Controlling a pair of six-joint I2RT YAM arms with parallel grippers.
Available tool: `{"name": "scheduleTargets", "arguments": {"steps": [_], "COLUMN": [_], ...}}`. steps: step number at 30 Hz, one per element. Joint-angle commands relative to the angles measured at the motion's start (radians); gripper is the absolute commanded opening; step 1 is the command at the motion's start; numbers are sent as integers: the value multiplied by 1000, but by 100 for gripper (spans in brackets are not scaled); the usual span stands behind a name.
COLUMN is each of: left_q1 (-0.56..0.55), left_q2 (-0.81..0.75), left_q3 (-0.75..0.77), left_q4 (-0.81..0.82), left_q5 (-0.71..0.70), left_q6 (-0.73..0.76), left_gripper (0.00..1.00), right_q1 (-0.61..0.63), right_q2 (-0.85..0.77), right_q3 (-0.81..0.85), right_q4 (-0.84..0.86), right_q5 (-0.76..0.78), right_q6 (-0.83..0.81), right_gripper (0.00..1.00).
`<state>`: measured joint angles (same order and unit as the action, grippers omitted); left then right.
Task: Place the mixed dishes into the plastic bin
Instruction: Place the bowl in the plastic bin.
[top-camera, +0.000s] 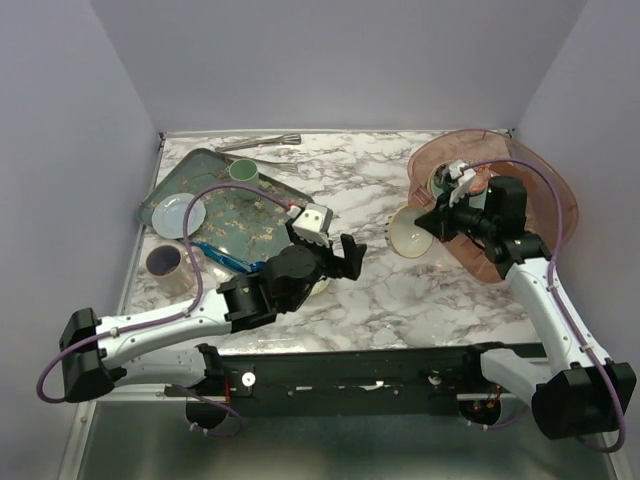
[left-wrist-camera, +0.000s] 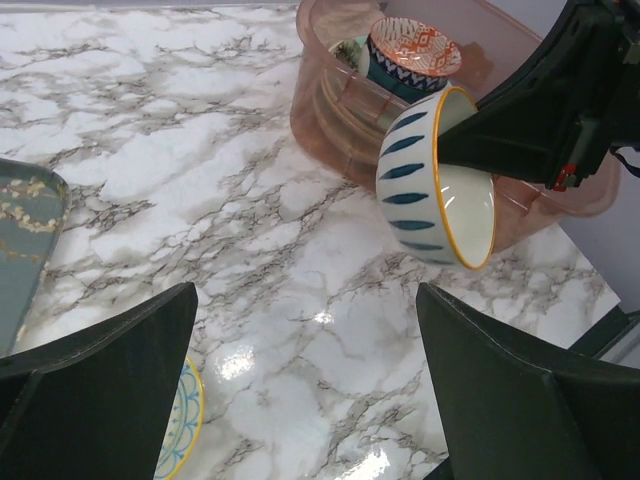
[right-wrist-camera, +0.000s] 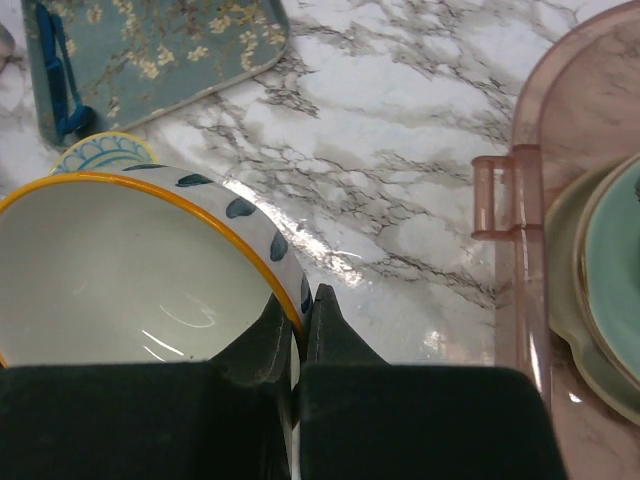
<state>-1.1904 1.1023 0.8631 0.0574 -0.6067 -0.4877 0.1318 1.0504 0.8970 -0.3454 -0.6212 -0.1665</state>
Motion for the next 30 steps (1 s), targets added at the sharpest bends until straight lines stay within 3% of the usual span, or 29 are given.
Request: {"name": "scheduleTargets", "arguments": {"steps": [1, 10, 17, 22, 30], "left_q1": [52, 141, 156, 156, 156], "left_q2": [-114, -341, -449, -530, -636], "left_q3": [-56, -50, 2, -50, -131], "left_q4": [-14, -326, -568, -602, -567], "left_q5": [142, 160, 71, 27, -8], "left_q6": [63, 83, 155, 187, 219], "left_gripper": [99, 99, 99, 99, 99], "right_q1": [-73, -199, -242, -294, -310], "right_q2": [-44, -70, 11, 126, 287], "right_q3": [33, 57, 121, 215, 426], "right_q4": [34, 36, 42, 40, -23], "right_q5": [-60, -22, 61, 106, 334], "right_q6": [25, 48, 113, 194, 262], "right_gripper": [0, 0, 0, 0, 0]}}
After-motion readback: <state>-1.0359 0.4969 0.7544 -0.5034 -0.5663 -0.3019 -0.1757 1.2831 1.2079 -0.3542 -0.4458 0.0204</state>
